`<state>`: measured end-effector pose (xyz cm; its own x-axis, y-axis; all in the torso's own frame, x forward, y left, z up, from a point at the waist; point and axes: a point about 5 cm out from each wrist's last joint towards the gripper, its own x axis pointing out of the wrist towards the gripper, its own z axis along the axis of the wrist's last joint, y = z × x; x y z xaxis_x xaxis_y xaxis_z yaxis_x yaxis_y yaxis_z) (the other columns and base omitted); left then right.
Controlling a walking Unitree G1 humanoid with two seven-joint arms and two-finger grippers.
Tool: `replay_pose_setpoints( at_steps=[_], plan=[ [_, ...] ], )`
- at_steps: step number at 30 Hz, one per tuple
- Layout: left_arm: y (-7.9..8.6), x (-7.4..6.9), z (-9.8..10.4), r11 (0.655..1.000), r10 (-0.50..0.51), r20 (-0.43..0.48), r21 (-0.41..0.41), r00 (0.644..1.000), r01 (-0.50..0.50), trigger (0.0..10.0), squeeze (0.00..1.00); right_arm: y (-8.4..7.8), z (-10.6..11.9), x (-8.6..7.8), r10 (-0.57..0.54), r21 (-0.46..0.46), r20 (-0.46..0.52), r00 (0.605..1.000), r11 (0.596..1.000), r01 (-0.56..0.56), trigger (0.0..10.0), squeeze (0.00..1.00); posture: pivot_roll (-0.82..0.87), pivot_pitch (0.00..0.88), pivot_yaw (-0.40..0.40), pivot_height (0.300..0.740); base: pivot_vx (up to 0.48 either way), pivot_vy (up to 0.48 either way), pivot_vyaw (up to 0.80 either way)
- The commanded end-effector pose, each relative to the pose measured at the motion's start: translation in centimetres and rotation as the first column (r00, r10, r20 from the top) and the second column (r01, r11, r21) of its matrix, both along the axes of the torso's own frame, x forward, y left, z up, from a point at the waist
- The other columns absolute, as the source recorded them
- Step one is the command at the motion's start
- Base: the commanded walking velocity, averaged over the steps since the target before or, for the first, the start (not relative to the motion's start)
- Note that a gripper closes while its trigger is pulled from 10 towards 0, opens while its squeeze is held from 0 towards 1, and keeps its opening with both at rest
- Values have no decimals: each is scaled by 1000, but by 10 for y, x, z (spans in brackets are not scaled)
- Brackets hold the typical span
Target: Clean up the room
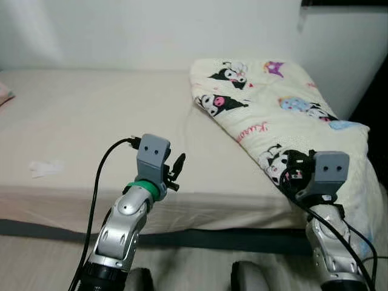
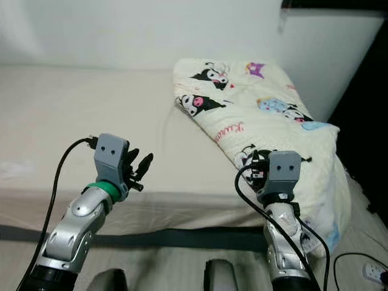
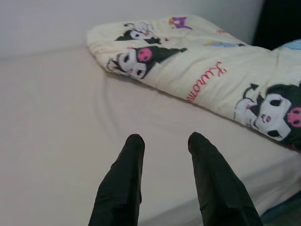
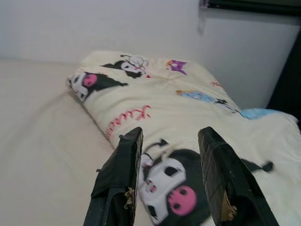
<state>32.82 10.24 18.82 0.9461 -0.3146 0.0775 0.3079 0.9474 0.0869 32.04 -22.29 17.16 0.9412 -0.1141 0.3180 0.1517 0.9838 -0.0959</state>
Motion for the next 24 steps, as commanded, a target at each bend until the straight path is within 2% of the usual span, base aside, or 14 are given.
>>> replay_pose_setpoints(
  at_steps=[1,11,17,22,24],
  plan=[
    [1,0,-7,1000,1,-27,14,1000,-1,10000,0,-4,-3,-1,-18,6,-5,1000,1000,18,10000,0,-142,75,96,552,0,0,0],
    [1,0,-7,1000,-2,-28,17,1000,3,10000,0,-6,-4,-1,-28,11,-12,1000,1000,28,10000,0,-140,76,100,552,0,0,0],
    [0,-1,-7,1000,-7,-29,19,1000,8,10000,0,-14,-13,-3,-44,37,-49,998,998,46,10000,0,-138,78,99,552,0,0,0],
    [0,-1,-8,1000,-9,-32,19,999,9,10000,0,-26,-16,-9,-87,15,-56,995,996,88,10000,0,-143,82,96,552,0,0,0],
    [0,-1,-8,1000,-9,-32,20,999,10,10000,0,-41,-14,-15,-173,3,-52,984,985,173,10000,0,-149,86,93,552,0,0,0]
  ],
)
